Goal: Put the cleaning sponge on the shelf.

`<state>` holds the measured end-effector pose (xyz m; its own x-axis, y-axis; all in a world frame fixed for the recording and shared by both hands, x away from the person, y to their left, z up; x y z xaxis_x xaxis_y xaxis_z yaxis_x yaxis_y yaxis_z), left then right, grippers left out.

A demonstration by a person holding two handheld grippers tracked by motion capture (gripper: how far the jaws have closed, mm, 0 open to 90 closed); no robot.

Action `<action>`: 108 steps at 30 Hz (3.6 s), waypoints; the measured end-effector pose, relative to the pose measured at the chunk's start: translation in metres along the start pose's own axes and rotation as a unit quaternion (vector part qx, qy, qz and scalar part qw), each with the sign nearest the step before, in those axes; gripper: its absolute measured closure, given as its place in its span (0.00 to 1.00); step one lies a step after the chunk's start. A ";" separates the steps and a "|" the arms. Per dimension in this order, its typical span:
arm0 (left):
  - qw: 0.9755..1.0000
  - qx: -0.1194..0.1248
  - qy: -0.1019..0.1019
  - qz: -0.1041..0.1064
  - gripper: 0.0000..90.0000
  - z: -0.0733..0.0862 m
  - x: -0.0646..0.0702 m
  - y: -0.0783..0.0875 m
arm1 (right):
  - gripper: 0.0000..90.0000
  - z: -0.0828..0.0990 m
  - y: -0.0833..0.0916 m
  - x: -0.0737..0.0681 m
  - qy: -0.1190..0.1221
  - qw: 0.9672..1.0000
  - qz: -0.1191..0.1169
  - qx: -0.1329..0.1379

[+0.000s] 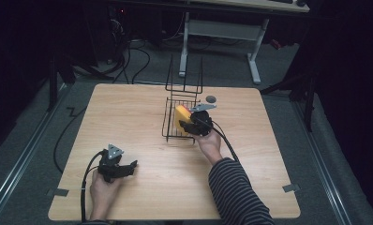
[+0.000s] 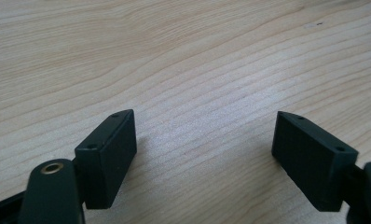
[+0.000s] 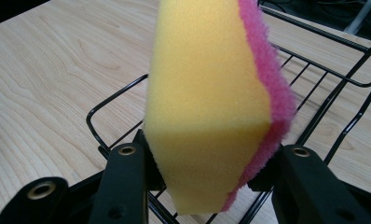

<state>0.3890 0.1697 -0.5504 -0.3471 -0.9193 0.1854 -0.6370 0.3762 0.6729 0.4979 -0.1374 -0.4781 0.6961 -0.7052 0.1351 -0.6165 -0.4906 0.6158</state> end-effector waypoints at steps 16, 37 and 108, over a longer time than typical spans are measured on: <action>1.000 0.000 0.001 0.001 0.25 0.000 0.000 0.000 | 0.43 0.001 -0.001 0.001 -0.012 1.000 -0.006 -0.010; 1.000 0.000 0.001 0.001 0.25 0.000 0.000 0.000 | 0.46 -0.001 0.004 0.001 -0.007 1.000 -0.006 -0.001; 1.000 -0.001 0.000 0.000 0.25 0.000 0.000 0.000 | 0.27 0.025 0.123 0.037 -0.050 0.995 0.005 0.087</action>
<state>0.3890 0.1697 -0.5503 -0.3473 -0.9193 0.1850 -0.6363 0.3759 0.6737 0.4391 -0.2363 -0.4168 0.6551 -0.7534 0.0570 -0.6831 -0.5584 0.4706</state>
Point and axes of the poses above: each handheld gripper's, and its own axes: y roughly backward along the jaws, z roughly out of its underside, x roughly to its right, the point moved 2 cm from there along -y, roughly forward along the jaws, and after that the axes turned 13 degrees about y, right-handed, at the moved point
